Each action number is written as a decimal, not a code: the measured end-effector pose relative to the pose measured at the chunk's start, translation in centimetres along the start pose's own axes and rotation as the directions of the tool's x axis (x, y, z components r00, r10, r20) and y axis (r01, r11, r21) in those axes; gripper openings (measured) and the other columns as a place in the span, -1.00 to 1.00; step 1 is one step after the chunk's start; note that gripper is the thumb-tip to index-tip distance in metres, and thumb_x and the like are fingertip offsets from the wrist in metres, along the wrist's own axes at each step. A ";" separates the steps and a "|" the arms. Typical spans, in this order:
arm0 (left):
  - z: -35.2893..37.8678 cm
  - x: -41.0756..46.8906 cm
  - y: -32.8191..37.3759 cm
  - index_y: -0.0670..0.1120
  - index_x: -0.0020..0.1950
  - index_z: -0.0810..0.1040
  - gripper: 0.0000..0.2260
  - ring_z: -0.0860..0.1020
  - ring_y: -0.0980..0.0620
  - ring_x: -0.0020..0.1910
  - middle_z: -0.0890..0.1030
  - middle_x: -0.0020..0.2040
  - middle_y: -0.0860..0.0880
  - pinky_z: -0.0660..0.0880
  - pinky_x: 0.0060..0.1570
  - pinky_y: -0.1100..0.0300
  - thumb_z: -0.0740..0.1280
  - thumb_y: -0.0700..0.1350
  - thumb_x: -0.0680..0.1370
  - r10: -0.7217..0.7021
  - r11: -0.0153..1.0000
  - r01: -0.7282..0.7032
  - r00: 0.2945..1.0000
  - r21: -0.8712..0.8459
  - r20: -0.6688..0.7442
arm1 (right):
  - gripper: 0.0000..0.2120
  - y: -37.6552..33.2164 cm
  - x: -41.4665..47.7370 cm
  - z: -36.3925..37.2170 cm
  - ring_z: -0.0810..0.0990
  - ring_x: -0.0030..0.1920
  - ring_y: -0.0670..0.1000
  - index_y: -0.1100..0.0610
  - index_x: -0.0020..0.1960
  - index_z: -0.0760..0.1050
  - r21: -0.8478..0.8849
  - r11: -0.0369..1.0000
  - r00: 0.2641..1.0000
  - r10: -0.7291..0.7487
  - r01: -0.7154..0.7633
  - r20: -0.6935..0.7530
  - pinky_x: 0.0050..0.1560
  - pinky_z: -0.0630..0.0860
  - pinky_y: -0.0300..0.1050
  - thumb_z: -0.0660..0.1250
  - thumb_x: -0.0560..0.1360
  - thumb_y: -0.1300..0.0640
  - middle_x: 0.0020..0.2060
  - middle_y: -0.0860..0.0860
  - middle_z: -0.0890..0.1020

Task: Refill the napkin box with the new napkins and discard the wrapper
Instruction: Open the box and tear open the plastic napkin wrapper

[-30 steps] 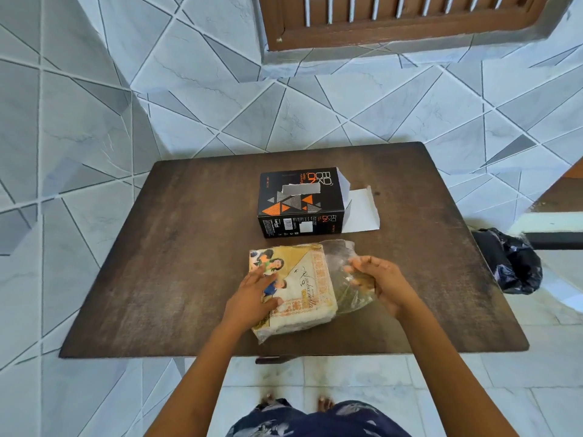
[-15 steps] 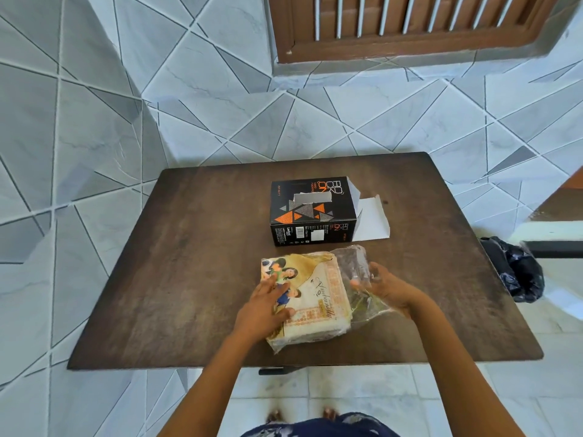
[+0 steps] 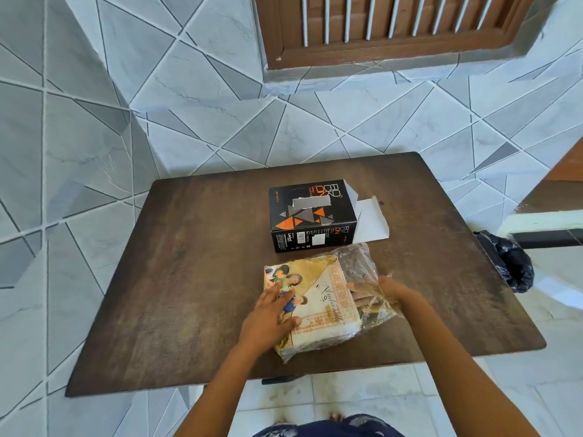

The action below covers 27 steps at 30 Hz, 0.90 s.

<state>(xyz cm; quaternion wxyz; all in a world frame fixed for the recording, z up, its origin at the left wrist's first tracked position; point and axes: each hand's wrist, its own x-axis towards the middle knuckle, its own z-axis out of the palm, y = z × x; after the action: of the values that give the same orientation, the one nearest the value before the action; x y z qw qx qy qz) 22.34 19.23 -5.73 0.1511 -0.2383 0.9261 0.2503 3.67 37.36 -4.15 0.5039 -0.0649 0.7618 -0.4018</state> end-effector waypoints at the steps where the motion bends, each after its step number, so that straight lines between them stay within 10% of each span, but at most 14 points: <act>1: 0.1 0.0 0.0 0.14 0.52 0.05 -0.42 -0.08 0.03 0.55 -0.11 0.57 0.10 0.20 0.42 -0.09 0.20 0.17 0.55 0.000 1.000 0.000 1.000 -0.002 0.000 | -0.67 -0.3 -0.1 0.3 0.59 0.03 0.09 0.22 0.16 0.46 -0.001 1.000 1.000 -0.002 0.002 0.026 -0.13 0.52 -0.12 0.30 0.50 0.04 0.09 0.12 0.60; 13: 0.0 0.2 -0.5 0.14 0.52 0.06 -0.41 -0.08 0.02 0.55 -0.10 0.57 0.11 0.21 0.42 -0.10 0.22 0.17 0.54 0.006 1.000 -0.006 1.000 -0.009 0.010 | -0.53 -1.9 -0.2 3.5 0.61 -0.06 0.01 0.16 0.10 0.46 0.094 0.995 0.981 -0.054 0.037 0.185 0.12 0.51 -0.12 0.40 0.35 -0.13 0.07 0.12 0.61; 17: -0.1 0.3 -0.8 0.15 0.51 0.06 -0.41 -0.08 0.03 0.55 -0.09 0.56 0.11 0.20 0.43 -0.08 0.23 0.16 0.54 0.021 1.000 -0.021 1.000 -0.021 0.005 | -0.34 -2.3 -0.4 4.2 0.44 0.26 0.08 0.23 0.38 0.24 0.065 0.996 0.960 -0.078 0.062 0.268 0.27 0.33 -0.13 0.26 0.46 -0.16 0.30 0.07 0.40; 22: 0.7 -0.1 -1.1 0.11 0.52 -0.03 -0.39 -0.13 0.04 0.55 -0.17 0.56 0.10 0.17 0.44 -0.07 0.18 0.17 0.55 0.071 0.997 -0.072 0.997 -0.033 -0.024 | -0.57 -0.6 0.8 3.9 0.66 -0.42 -0.12 0.19 -0.14 0.45 0.275 0.961 0.939 -0.132 0.042 0.316 -0.33 0.61 -0.26 0.47 0.16 -0.07 -0.41 -0.02 0.70; 27: 1.0 0.0 -1.8 0.06 0.53 -0.16 -0.29 -0.12 0.07 0.55 -0.19 0.56 0.09 0.06 0.48 -0.06 0.12 0.25 0.53 0.071 0.997 -0.072 0.997 -0.002 -0.029 | -0.69 1.2 1.5 4.0 0.68 -0.34 -0.11 0.21 0.00 0.46 0.356 0.934 0.977 -0.105 0.033 0.187 -0.26 0.62 -0.16 0.38 0.38 0.03 -0.28 -0.04 0.71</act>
<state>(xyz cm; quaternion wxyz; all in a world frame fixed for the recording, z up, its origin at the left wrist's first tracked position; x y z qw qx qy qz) 23.41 18.42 -7.28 0.1284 -0.2088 0.9358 0.2533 6.61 35.17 -6.70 0.5678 -0.0416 0.6200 -0.5399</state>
